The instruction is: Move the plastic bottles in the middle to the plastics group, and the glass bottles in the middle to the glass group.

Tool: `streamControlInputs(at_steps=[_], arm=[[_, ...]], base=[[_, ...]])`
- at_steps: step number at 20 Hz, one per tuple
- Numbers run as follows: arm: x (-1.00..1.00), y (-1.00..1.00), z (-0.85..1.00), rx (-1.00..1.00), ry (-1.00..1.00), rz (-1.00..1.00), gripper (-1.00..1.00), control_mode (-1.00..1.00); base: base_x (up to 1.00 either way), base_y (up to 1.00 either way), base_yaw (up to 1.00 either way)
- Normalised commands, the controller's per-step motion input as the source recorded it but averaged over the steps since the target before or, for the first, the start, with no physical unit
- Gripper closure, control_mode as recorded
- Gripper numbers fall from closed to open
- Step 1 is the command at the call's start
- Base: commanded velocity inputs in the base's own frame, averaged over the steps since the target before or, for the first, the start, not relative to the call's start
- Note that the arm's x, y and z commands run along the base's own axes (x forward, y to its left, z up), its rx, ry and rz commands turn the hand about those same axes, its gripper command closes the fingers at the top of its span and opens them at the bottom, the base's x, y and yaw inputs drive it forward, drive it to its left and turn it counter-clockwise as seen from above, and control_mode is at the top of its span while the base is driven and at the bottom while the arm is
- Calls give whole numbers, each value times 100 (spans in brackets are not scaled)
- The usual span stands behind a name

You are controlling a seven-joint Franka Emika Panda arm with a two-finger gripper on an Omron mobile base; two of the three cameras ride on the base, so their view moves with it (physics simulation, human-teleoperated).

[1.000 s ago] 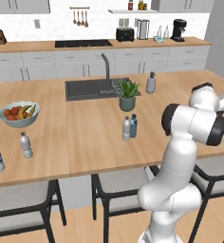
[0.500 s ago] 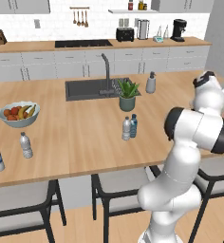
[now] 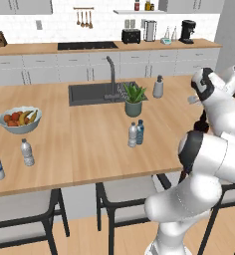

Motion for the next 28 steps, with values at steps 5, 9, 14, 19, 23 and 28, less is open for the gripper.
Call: streamControlInputs(at_steps=[5, 9, 14, 19, 23, 28], arm=[[-44, 100, 18, -4, 0, -8, -100, -100], [-46, 100, 22, -15, 0, -7, -100, -100], [-30, 100, 5, -22, 5, -5, -100, -100], [0, 100, 0, -10, 7, -6, -100, -100], [24, 96, -21, 7, 0, -13, -100, -100], [50, 45, -28, 33, 0, -18, -100, -100]], base=[[0, 0, 0], [0, 0, 0], [0, 0, 0], [0, 0, 0], [0, 0, 0], [0, 0, 0]])
